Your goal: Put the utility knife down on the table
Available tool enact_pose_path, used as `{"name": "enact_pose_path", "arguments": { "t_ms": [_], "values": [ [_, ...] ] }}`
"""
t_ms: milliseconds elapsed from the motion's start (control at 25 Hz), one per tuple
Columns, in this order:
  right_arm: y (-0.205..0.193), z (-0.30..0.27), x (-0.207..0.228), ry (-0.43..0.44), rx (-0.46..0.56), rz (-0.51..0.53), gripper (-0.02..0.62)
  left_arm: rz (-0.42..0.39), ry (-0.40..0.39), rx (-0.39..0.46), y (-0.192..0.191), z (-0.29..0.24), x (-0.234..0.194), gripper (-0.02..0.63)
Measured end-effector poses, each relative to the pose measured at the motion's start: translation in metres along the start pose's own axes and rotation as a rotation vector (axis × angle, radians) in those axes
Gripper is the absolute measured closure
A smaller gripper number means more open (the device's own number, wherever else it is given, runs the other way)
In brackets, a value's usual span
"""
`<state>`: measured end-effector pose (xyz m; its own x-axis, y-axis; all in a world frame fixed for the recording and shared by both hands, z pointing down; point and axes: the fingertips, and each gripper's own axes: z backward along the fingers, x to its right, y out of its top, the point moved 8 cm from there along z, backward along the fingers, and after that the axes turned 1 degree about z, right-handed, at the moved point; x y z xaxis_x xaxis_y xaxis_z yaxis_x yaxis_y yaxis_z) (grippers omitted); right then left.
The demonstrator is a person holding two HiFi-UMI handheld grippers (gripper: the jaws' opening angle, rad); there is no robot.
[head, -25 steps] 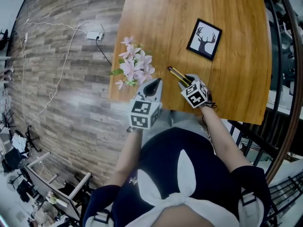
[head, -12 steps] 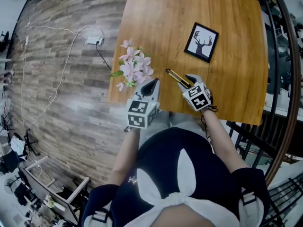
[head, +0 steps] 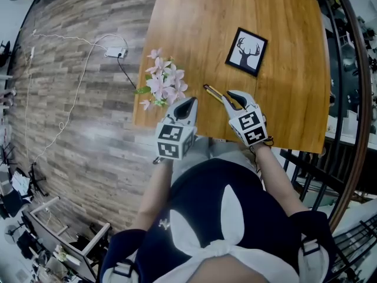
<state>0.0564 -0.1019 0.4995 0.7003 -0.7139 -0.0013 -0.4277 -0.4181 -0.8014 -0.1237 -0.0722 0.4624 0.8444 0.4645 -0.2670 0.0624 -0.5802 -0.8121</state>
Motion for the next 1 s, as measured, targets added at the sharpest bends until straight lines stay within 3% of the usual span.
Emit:
{"name": "enact_pose_path", "arguments": {
  "t_ms": [280, 1000],
  "values": [
    [0.01, 0.017, -0.005, -0.02, 0.053, 0.007, 0.595, -0.011, -0.015, 0.012, -0.002, 0.001, 0.011, 0.589],
    [0.011, 0.04, -0.021, -0.02, 0.063, 0.017, 0.598, -0.03, -0.021, 0.038, 0.005, 0.006, 0.031, 0.589]
  ]
}}
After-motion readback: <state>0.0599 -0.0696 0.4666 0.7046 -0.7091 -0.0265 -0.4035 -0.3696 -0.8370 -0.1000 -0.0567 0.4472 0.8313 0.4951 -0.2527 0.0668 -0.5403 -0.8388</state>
